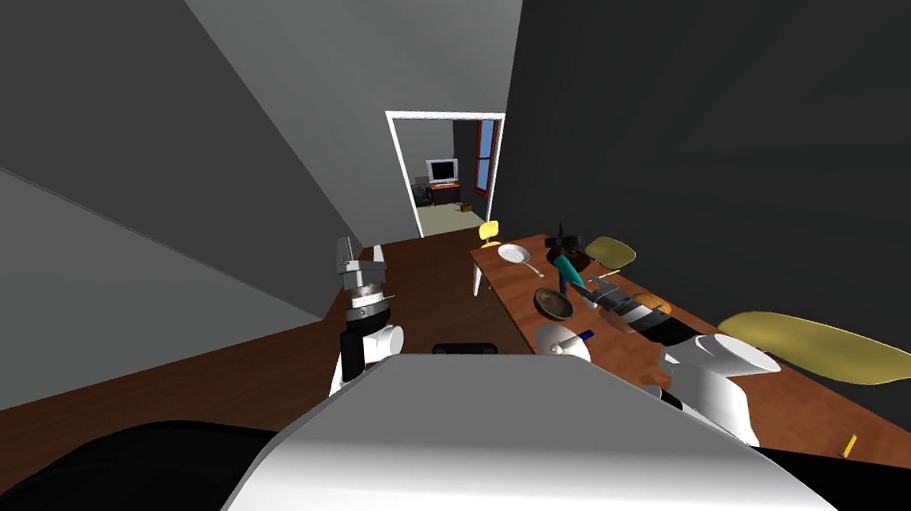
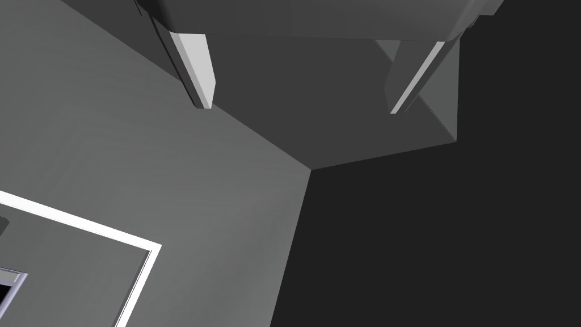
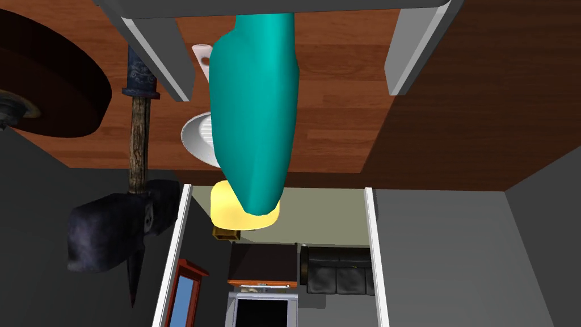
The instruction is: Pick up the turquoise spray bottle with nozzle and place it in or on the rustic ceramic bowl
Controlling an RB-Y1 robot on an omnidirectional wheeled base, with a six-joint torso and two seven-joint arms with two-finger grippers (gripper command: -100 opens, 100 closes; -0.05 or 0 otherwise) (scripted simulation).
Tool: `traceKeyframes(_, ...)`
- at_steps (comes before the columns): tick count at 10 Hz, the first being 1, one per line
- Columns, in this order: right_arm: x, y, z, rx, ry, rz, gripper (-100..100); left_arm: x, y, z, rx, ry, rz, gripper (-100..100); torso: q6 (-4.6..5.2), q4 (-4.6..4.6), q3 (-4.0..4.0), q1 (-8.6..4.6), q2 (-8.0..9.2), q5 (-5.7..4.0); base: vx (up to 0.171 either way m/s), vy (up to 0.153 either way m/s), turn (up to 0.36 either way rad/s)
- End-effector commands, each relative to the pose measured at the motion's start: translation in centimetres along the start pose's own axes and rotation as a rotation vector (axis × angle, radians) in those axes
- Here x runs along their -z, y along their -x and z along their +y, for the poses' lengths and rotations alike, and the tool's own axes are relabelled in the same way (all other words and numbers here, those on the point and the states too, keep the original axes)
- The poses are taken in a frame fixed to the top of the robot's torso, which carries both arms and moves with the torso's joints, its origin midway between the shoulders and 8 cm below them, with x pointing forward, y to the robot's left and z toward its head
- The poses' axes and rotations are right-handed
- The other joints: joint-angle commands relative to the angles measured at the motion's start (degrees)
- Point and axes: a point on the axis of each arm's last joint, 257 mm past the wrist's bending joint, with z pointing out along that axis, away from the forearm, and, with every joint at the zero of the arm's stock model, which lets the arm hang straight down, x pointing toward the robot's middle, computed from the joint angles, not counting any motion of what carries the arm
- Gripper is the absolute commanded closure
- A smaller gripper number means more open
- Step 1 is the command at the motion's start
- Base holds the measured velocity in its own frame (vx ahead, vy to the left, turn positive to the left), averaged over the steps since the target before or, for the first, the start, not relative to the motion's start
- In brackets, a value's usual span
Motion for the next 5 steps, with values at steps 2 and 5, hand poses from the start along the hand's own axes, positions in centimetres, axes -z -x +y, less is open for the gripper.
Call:
traceKeyframes(2,0.0,0.0,0.0,0.0,0.0,0.0,0,0.0,0.0,0.0,0.0,0.0,0.0,0,0.0,0.0,0.0,0.0,0.0,0.0,0.0,0.0,0.0)
traceKeyframes(5,-5.6,2.2,-1.7,-0.104,-0.012,-0.02,-100,0.0,0.0,0.0,0.0,0.0,0.0,0,0.0,0.12,0.31,-1.02,0.52,-0.23,-0.138,-0.23,0.14)
